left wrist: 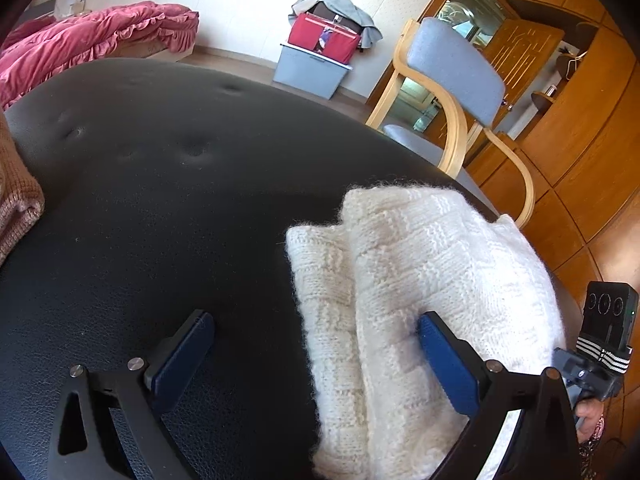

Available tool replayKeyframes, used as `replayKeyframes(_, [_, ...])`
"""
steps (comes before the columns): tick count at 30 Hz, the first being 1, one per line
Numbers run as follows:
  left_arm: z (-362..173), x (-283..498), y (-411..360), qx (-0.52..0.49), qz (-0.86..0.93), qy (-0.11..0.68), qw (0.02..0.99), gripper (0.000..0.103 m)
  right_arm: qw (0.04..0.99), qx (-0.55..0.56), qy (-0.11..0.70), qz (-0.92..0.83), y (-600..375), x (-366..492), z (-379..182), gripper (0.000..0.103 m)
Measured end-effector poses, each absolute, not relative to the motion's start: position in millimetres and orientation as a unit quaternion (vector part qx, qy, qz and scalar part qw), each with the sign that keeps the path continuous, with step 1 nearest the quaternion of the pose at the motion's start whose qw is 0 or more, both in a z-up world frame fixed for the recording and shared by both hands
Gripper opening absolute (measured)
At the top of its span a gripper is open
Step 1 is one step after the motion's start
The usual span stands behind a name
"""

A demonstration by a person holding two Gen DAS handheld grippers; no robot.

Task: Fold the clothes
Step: 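Grasp the white sweater edge with the left tool while the right tool pinches its other side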

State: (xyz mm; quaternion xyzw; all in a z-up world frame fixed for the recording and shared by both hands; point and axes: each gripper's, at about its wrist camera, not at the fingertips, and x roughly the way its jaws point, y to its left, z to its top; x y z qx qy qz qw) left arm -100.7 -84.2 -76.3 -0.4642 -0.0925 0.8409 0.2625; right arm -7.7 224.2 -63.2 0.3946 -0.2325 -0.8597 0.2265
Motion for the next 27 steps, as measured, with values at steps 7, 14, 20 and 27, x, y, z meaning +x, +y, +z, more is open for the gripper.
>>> replayKeyframes(7, [-73.7,-98.3,-75.0,-0.475,0.816,-0.110,0.310,0.086,0.231,0.392,-0.240,-0.857,228.4,-10.0,-64.3,0.100])
replayKeyframes(14, [-83.6,-107.2,-80.2,-0.481,0.785,-0.189,0.343,0.051,0.234,0.392,-0.242,-0.856,226.5,-15.4,-66.2,0.094])
replayKeyframes(20, [-74.8,-92.0,-68.4,-0.431,0.834,-0.126,0.320,0.052,0.236,0.392,-0.244,-0.855,225.6,-18.8,-67.5,0.094])
replayKeyframes(27, [-86.5,-111.3,-89.0,-0.455,0.799,-0.185,0.348,0.064,0.241,0.389,-0.248,-0.854,227.1,-18.1,-68.4,0.095])
